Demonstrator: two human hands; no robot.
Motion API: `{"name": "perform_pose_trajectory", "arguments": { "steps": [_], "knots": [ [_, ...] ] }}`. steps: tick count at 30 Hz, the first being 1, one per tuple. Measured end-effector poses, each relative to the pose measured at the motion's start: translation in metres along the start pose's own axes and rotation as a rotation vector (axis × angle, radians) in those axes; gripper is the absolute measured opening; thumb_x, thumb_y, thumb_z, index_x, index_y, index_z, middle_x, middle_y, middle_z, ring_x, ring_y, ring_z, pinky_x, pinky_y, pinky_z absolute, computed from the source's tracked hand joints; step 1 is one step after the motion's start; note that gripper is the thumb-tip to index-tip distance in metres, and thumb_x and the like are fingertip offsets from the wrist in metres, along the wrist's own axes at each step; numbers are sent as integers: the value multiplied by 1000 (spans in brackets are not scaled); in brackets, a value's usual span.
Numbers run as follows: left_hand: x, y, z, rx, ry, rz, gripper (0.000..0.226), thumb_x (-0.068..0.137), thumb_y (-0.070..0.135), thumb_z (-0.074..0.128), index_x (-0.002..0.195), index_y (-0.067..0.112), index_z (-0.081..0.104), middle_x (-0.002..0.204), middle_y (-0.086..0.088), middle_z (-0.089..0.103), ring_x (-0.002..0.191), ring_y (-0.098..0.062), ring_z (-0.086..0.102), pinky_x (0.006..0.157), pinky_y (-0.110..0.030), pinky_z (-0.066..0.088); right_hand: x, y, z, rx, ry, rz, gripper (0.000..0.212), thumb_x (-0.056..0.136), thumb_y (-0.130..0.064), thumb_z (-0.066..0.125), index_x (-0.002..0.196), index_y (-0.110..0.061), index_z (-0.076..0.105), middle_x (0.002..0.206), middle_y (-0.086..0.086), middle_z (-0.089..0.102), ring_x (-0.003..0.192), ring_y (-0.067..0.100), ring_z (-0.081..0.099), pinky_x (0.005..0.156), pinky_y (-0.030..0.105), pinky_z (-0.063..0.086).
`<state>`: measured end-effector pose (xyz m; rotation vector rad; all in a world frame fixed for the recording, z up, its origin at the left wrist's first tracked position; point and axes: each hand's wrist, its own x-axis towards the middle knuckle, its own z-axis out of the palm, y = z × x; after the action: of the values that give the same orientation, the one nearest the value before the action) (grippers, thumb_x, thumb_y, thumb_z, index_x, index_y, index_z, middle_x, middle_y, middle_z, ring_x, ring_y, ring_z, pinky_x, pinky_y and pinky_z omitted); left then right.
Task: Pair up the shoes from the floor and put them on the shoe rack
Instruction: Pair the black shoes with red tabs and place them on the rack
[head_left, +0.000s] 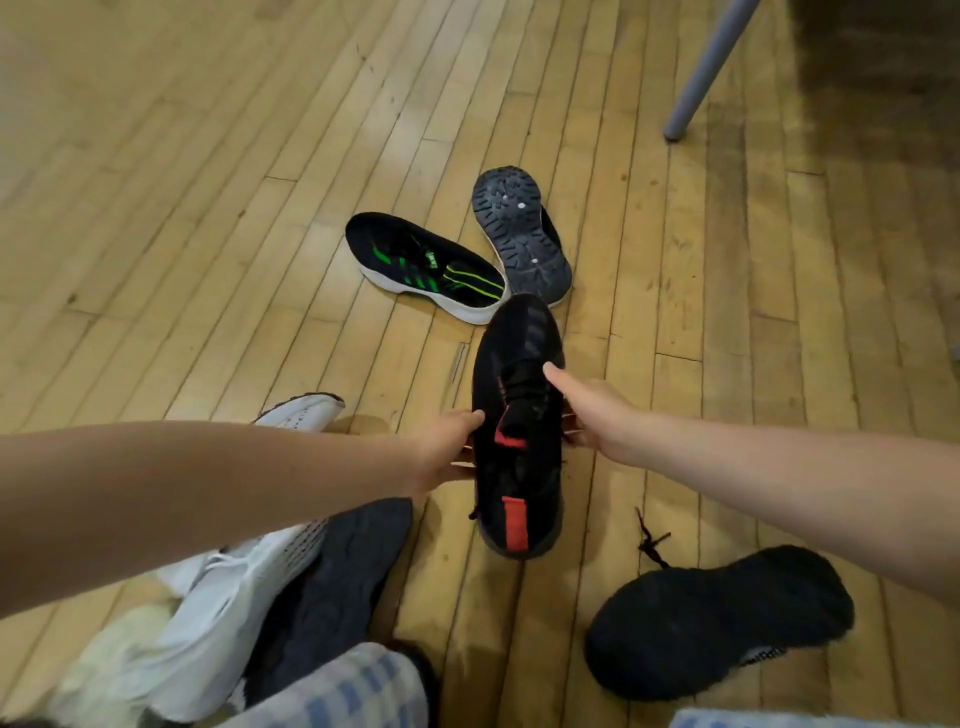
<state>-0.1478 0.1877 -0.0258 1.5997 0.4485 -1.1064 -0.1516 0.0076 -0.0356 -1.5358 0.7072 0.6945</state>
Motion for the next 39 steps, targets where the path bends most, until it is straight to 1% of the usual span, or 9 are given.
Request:
{"name": "perform_pose_trajectory", "arguments": {
  "steps": [8, 12, 14, 21, 24, 28, 32, 36, 39],
  "knots": [
    [-22, -2, -96, 852, 203, 93, 39, 96, 45, 43, 128, 23, 52, 120, 2, 59, 113, -17, 54, 98, -31, 42, 38, -4, 29, -317, 89, -24, 55, 99, -43, 37, 140, -6, 42, 135, 10, 52, 113, 29, 53, 84, 31, 42],
    [-30, -43, -100, 1102, 139, 1, 55, 85, 61, 53, 124, 23, 57, 117, 1, 62, 108, -19, 56, 91, -30, 45, 50, 0, 30, -398, 194, 52, 62, 100, -44, 32, 144, -1, 35, 146, 16, 42, 130, 35, 44, 103, 36, 36],
    [-26, -51, -98, 1152, 108, -4, 58, 82, 59, 58, 127, 23, 54, 119, 0, 62, 107, -20, 57, 88, -31, 48, 52, -2, 29, -433, 211, 60, 61, 100, -44, 32, 144, -1, 35, 145, 16, 43, 129, 35, 45, 99, 33, 37],
    [-17, -22, -106, 1083, -36, -94, 61, 80, 61, 59, 117, 12, 59, 111, -6, 64, 104, -23, 59, 94, -38, 49, 42, -7, 19, -455, 159, 66, 59, 99, -45, 31, 142, -5, 38, 125, 11, 54, 93, 29, 53, 64, 29, 43],
    [-26, 15, -113, 704, 62, 93, 49, 85, 50, 60, 118, 14, 55, 105, -1, 63, 104, -21, 59, 87, -32, 49, 40, -12, 10, -466, 197, -35, 45, 96, -42, 32, 125, -10, 48, 108, 8, 52, 92, 26, 53, 75, 34, 47],
    [-42, 67, -128, 445, 305, 380, 38, 90, 42, 56, 113, 12, 56, 99, -1, 62, 98, -20, 60, 75, -22, 49, 26, -30, 7, -511, 291, -205, 37, 97, -33, 34, 127, -17, 49, 99, 5, 57, 79, 23, 53, 58, 27, 39],
    [-57, 74, -134, 409, 372, 509, 41, 90, 42, 57, 116, 10, 58, 100, -3, 64, 91, -12, 62, 70, -18, 48, 14, -45, 24, -434, 298, -321, 35, 97, -32, 38, 123, -15, 55, 105, 4, 63, 96, 23, 59, 80, 37, 50],
    [-61, 50, -139, 265, 503, 520, 44, 89, 46, 57, 118, 13, 57, 107, -4, 64, 99, -16, 61, 79, -23, 49, 3, -61, 56, -331, 125, -358, 36, 97, -37, 42, 120, -15, 56, 96, 1, 62, 89, 19, 59, 75, 36, 51],
    [-57, 37, -137, 145, 581, 556, 46, 87, 49, 57, 118, 16, 56, 109, -2, 64, 102, -16, 60, 89, -29, 49, -4, -82, 88, -172, -120, -95, 53, 95, -52, 38, 126, -11, 52, 107, 13, 62, 90, 26, 60, 70, 36, 50]
  ]
}}
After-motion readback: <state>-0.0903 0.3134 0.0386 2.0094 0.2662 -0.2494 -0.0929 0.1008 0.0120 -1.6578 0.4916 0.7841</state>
